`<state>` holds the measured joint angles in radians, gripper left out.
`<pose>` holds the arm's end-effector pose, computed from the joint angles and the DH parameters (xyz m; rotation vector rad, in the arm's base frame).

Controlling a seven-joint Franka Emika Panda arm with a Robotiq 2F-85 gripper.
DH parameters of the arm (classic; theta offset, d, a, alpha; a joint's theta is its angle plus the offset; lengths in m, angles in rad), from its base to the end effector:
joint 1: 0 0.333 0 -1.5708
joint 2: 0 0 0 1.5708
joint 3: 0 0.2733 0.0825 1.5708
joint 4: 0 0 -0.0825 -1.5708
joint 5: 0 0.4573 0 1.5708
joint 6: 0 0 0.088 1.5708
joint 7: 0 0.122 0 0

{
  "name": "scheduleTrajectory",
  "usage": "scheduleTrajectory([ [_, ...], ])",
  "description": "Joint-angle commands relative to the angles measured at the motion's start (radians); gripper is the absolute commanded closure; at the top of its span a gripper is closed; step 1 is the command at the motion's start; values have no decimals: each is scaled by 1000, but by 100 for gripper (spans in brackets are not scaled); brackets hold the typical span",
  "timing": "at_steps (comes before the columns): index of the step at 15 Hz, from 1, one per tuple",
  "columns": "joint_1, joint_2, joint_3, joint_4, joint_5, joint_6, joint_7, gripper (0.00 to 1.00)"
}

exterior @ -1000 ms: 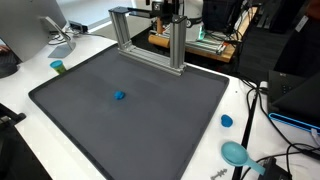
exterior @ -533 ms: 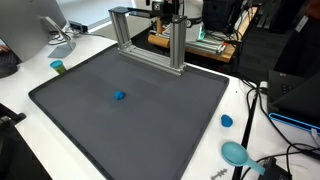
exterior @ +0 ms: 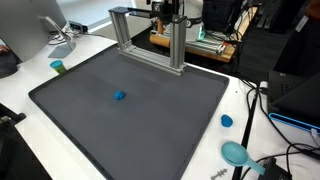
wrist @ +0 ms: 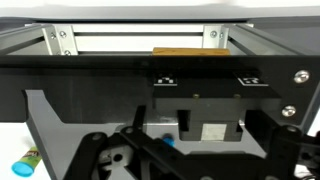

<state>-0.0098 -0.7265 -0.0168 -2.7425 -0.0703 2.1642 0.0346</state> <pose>0.4333 -0.0137 0.3620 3.0839 -0.0351 0.2295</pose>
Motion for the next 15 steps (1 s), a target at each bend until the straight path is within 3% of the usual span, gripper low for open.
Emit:
scheduleTrajectory([
  [1,0,-17,33,2,20,-13,40,0],
  [12,2,-8,89,2,2,-55,76,0],
  [15,22,2,56,2,37,-60,38,25],
])
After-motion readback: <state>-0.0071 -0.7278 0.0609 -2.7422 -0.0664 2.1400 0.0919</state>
